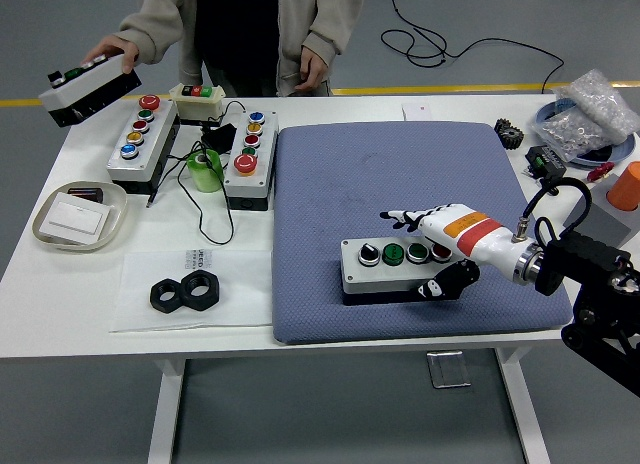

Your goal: Pick up the button,place it on the desk,press the button,press the button

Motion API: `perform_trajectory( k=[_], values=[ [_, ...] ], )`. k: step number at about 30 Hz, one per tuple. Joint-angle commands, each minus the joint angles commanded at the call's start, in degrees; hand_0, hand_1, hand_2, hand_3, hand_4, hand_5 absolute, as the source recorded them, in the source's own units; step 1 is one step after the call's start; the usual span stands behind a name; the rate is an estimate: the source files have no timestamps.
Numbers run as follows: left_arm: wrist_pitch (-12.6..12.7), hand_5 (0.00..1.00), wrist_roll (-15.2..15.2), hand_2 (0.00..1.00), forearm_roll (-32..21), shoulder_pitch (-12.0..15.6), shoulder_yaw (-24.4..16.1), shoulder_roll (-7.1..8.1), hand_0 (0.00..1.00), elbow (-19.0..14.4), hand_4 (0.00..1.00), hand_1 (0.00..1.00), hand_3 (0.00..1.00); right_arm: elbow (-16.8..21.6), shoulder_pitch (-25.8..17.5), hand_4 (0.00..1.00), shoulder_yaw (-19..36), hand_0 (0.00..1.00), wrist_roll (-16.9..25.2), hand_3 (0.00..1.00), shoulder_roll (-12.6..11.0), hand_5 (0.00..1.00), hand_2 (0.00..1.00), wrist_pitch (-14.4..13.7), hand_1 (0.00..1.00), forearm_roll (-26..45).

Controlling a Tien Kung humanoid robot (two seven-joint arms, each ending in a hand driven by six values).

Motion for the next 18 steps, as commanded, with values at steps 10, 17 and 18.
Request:
perform_trajectory(
  k=[10, 17, 18],
  values=[
    [-0.03, 0.998, -0.03, 0.846, -0.02, -0.02, 0.05, -0.02, 0.737, 0.0, 0.605, 0.825, 0.816, 6.63, -3.61, 0.967, 5.85, 0.998, -0.7, 0.998, -1.99, 0.139, 0.993, 0.21, 0.924, 6.94],
    [-0.12, 0.998, -0.22, 0.845, -0.32, -0.19, 0.31, 0.08, 0.738, 0.03, 0.606, 0.825, 0.816, 12.47, -8.56, 0.755, 12.71, 0.882, -2.14, 0.99, -5.17, 0.161, 0.853, -11.2, 0.777, 13.07],
    [-0.13, 0.998, -0.25, 0.845, -0.39, -0.21, 0.36, 0.09, 0.738, 0.03, 0.606, 0.825, 0.816, 12.87, -9.14, 0.755, 13.41, 0.882, -2.45, 0.99, -5.48, 0.161, 0.853, -13.12, 0.777, 12.97]
  ],
)
